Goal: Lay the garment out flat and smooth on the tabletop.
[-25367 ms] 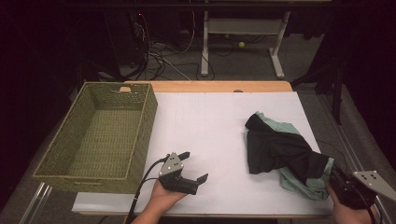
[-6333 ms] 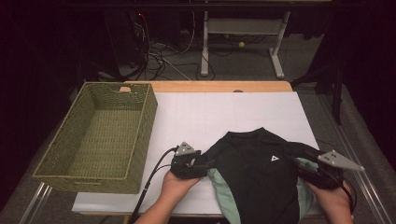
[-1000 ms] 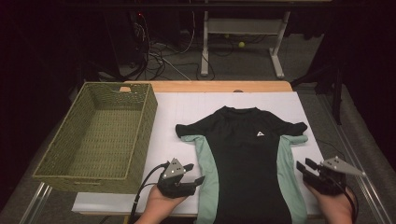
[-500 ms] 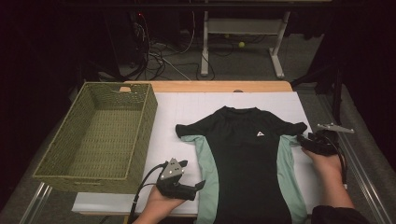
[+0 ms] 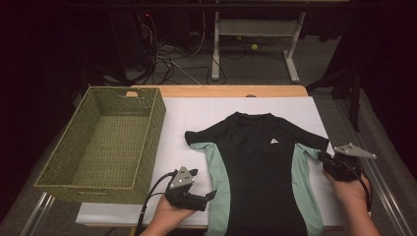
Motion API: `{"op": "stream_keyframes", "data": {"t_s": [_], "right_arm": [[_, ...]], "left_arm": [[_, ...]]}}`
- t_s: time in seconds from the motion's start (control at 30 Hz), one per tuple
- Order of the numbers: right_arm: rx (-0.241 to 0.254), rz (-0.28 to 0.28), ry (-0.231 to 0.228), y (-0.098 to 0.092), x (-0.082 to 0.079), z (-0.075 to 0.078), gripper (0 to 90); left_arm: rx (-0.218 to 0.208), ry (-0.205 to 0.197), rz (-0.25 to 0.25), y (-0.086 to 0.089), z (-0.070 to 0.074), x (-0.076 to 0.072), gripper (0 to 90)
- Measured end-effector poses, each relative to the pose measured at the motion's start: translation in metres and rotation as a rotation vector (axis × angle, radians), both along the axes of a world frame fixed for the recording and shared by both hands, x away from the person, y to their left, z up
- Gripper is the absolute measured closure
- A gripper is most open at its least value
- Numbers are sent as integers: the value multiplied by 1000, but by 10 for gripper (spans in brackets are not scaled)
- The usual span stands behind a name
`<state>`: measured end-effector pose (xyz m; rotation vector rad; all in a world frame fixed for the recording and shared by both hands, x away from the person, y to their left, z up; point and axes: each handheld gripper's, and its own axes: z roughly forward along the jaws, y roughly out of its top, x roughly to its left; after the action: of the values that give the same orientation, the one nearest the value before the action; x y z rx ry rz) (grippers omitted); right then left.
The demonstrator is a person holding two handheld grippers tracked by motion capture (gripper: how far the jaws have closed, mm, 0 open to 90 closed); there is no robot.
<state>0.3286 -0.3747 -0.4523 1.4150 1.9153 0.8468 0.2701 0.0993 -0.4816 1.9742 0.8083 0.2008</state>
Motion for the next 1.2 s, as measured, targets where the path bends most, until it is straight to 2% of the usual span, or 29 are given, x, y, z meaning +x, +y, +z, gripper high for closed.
{"op": "stream_keyframes", "data": {"t_s": [0.2,0.3,0.37,0.5,0.63,0.67,0.8,0.87,0.97,1.03,1.07,1.2], "right_arm": [[38,-2,-25,-3,-12,-3,633],[75,7,-79,-1,-23,4,506],[109,28,-109,3,-34,8,396],[154,69,-149,13,-56,12,225],[177,124,-154,27,-71,7,27],[181,133,-154,30,-72,6,4],[190,192,-138,38,-77,-2,0],[195,207,-130,40,-77,-4,0],[200,229,-129,44,-77,-5,1],[197,235,-134,46,-77,-4,4],[196,238,-132,46,-77,-4,5],[199,238,-119,47,-74,-6,11]], "left_arm": [[-8,1,4,1,0,0,28],[-15,25,8,2,0,3,26],[-16,41,29,1,2,7,25],[9,38,83,-3,6,23,26],[3,60,123,-8,13,46,26],[7,60,135,-9,15,52,26],[10,58,216,-9,22,76,27],[19,66,268,-4,24,89,29],[48,59,338,3,22,100,56],[47,97,373,7,16,107,131],[47,117,384,8,13,110,139],[88,168,378,6,3,119,266]]}}
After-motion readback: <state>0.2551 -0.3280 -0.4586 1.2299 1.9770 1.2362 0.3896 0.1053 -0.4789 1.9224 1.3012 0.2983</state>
